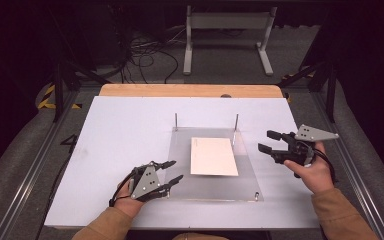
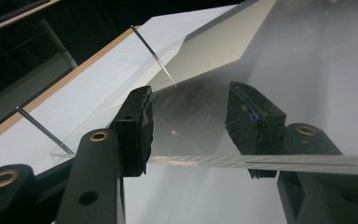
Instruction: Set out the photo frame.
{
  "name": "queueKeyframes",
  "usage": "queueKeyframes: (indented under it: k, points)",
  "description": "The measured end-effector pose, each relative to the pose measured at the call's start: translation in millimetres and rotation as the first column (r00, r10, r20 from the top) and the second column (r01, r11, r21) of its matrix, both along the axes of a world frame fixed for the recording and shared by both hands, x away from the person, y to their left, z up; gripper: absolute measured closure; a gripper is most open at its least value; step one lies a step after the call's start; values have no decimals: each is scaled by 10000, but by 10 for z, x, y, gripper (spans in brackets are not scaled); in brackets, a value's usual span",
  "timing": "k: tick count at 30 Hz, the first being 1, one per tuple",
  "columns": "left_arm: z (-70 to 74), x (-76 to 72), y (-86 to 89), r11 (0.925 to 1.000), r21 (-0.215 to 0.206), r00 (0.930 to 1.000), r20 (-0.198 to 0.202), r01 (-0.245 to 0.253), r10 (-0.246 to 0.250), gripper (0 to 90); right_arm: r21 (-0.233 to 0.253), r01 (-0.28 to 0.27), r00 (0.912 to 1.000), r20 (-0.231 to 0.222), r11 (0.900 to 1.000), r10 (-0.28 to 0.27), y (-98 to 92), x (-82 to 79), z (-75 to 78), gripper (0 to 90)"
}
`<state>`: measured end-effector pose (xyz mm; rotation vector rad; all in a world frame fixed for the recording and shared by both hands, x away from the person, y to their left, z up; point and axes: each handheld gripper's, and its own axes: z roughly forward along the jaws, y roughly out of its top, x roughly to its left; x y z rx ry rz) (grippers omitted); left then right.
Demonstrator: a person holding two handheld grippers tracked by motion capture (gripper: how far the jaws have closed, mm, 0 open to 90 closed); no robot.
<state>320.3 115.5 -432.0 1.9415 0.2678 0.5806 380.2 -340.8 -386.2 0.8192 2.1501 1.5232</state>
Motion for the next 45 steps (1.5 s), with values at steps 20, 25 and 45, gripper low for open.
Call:
queueKeyframes:
  k: [20,25,45]
  points:
    - [93,7,-8,9998,-187,9994,-325,-97,91,505,-3014,-1901,9579,1515,9344,2438,210,-559,-125,285]
    - [104,13,-10,9997,-241,9992,-386,-68,59,503,-3047,-2250,9289,2196,9255,2982,373,-603,-165,257]
    - [244,62,-52,9989,-372,9992,-284,-287,277,534,-2881,-1788,9095,3164,9407,2698,643,-643,-92,656]
